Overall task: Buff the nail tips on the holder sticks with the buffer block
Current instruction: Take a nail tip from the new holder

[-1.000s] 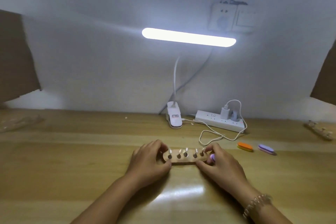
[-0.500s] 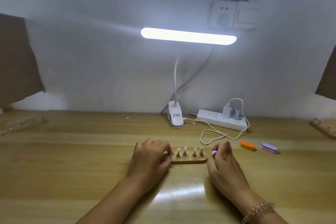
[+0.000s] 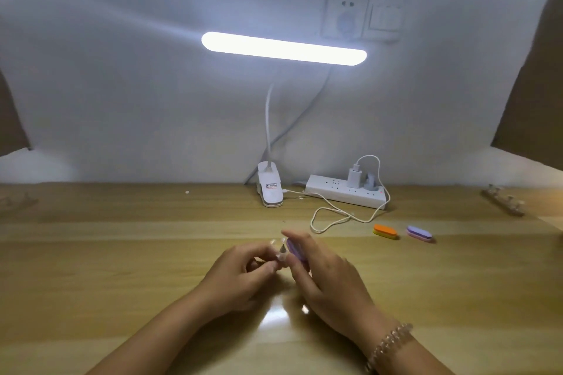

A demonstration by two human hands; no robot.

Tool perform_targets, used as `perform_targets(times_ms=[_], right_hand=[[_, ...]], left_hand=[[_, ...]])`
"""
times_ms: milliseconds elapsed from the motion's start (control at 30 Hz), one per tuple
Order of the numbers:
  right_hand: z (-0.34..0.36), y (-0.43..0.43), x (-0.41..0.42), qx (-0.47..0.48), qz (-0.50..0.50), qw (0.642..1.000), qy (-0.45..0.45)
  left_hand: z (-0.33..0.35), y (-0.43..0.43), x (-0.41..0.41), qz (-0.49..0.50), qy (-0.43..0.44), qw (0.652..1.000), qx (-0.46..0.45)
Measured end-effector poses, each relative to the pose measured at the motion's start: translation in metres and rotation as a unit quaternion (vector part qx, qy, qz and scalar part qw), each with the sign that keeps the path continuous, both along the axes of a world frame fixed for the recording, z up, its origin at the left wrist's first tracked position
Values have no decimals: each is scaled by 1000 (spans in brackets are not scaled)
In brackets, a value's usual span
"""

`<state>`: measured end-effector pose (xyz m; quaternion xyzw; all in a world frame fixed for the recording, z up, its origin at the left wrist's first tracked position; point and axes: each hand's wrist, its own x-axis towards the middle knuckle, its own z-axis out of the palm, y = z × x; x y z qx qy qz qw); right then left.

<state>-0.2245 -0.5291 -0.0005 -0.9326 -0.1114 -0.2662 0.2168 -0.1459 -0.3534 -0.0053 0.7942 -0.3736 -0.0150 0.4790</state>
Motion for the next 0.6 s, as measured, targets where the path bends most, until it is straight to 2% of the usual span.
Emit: perform_targets(times_ms=[167, 267, 367, 600], right_hand=[[-3, -7, 5, 119, -5, 987, 105], [-2, -7, 7, 151, -7, 977, 151], [-2, -6, 8, 154, 1, 976, 150], [-1, -9, 3, 182, 20, 974, 130]], left_hand=[[3, 5, 9, 3, 25, 1000, 10], [1, 4, 6, 29, -23, 999, 28], [-1, 2, 2, 41, -70, 995, 55], [-1, 1, 3, 13, -71, 996, 47]])
